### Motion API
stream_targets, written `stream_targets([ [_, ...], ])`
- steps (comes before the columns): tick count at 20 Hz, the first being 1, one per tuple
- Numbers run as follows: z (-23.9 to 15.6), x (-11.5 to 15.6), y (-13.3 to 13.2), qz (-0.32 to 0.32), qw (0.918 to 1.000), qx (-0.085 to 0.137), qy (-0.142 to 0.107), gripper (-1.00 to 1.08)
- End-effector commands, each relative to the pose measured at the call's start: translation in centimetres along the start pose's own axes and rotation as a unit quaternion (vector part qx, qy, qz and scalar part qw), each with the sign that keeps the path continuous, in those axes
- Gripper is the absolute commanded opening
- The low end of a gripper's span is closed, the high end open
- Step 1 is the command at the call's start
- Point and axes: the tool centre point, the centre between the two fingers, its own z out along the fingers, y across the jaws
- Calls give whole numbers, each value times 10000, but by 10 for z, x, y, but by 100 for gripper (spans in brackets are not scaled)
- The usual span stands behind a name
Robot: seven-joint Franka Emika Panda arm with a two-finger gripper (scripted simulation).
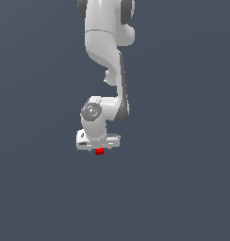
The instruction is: Pick up the red cube and move it to a goal position.
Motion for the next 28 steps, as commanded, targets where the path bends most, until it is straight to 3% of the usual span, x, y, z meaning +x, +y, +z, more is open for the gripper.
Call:
stream_targets([
  [1, 3, 2, 1, -18, 10000, 1, 4, 100],
  [3, 3, 2, 2, -18, 10000, 1, 4, 100],
  [4, 3, 2, 2, -18, 10000, 1, 4, -100],
  [18, -2, 2, 0, -18, 10000, 1, 4, -100],
  [28, -60, 10, -24, -18, 10000, 1, 4, -100],
])
